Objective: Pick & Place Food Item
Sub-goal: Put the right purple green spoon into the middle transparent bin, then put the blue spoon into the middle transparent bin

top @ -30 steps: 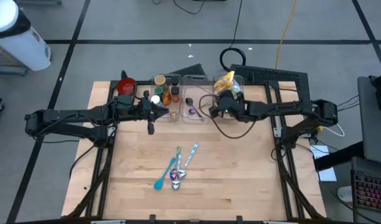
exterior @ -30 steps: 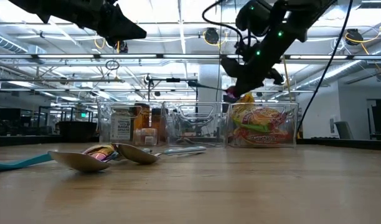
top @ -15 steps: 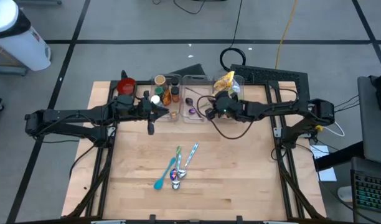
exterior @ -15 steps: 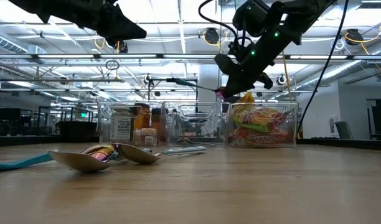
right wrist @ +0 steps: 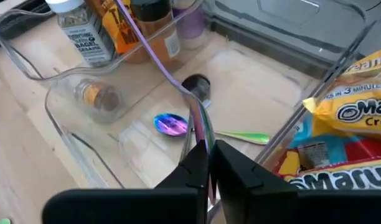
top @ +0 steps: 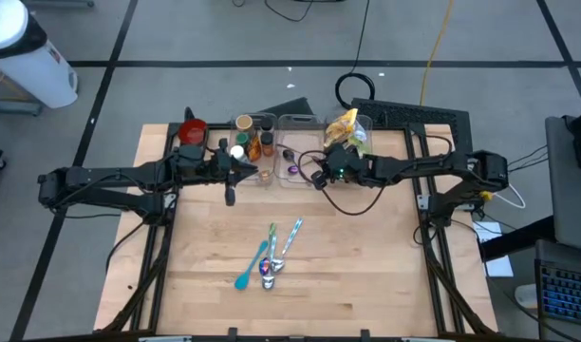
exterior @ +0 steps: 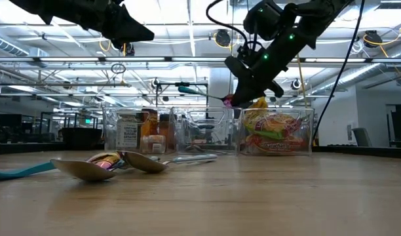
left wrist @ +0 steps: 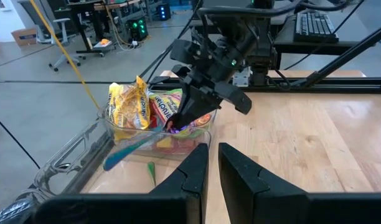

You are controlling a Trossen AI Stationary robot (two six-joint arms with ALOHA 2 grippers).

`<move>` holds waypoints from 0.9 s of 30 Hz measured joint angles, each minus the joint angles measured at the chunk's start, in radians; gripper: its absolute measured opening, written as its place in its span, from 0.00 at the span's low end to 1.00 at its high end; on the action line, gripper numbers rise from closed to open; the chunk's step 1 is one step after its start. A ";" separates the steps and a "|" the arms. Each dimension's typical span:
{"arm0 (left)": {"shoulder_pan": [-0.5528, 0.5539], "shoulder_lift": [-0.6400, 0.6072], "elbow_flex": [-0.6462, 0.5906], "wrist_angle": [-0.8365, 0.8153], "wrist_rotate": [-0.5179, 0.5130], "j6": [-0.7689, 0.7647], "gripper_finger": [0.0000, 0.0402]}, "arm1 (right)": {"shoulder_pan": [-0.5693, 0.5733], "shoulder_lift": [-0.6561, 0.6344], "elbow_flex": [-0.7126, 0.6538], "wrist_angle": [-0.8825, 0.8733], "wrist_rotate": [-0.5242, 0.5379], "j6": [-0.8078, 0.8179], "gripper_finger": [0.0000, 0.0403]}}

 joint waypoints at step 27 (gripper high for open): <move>0.000 0.000 0.000 0.000 0.000 0.000 0.12 | -0.019 0.000 -0.094 0.173 -0.005 -0.029 0.20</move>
